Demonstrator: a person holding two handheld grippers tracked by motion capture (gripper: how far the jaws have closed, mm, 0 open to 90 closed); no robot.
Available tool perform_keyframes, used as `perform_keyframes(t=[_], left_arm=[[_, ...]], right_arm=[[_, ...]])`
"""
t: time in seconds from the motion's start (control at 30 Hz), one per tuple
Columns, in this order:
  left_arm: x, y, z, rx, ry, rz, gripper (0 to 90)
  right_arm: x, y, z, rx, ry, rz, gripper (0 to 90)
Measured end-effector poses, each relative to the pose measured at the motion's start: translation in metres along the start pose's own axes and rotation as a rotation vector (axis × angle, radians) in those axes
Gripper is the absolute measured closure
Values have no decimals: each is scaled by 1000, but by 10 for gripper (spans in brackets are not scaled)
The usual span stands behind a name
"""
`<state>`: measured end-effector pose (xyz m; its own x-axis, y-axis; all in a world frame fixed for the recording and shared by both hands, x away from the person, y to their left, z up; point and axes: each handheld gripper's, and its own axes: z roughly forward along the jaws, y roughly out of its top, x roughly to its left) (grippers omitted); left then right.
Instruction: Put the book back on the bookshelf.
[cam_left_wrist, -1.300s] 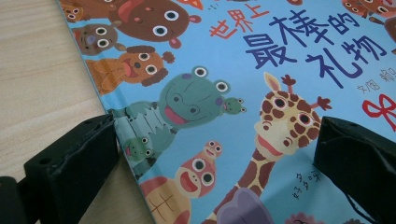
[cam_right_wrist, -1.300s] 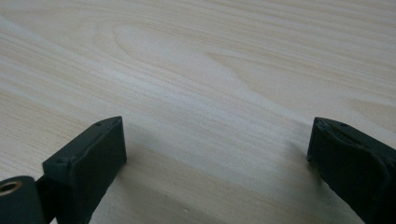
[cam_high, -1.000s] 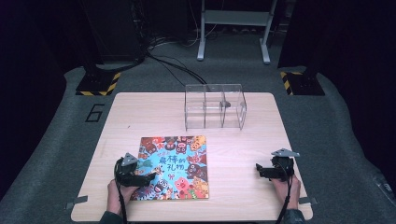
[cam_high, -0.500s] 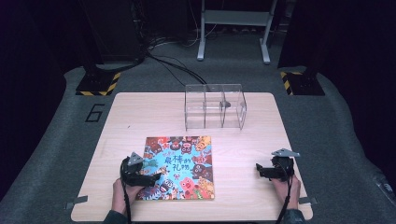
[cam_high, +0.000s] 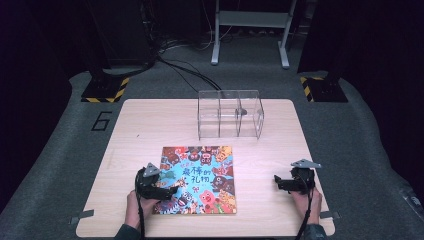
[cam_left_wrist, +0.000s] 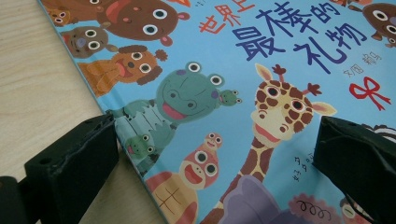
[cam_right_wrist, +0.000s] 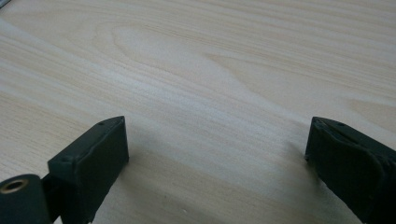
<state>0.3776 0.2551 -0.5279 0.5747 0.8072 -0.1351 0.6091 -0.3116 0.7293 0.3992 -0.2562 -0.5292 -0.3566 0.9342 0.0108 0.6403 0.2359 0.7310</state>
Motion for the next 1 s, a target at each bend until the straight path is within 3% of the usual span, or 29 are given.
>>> perform_keyframes(t=[0.03,0.07,0.3,0.63,0.73,0.8,0.83,1.0], left_arm=[[0,1,0,3,-1,15,0],[-2,1,3,-14,3,9,0],[-4,3,4,6,-12,26,0],[-12,6,10,-13,-24,30,0],[-14,9,11,15,-39,57,0],[-15,8,13,1,-38,46,1],[-15,10,13,19,-44,78,1],[-21,11,17,4,-43,76,2]], right_arm=[[0,0,0,0,0,0,56],[0,0,0,-1,0,1,56],[0,0,0,-1,0,2,58],[0,0,0,-1,0,1,60],[0,0,0,2,2,1,61],[0,0,0,0,0,0,61],[0,0,-1,9,2,-1,63],[0,0,-1,12,3,-8,64]])
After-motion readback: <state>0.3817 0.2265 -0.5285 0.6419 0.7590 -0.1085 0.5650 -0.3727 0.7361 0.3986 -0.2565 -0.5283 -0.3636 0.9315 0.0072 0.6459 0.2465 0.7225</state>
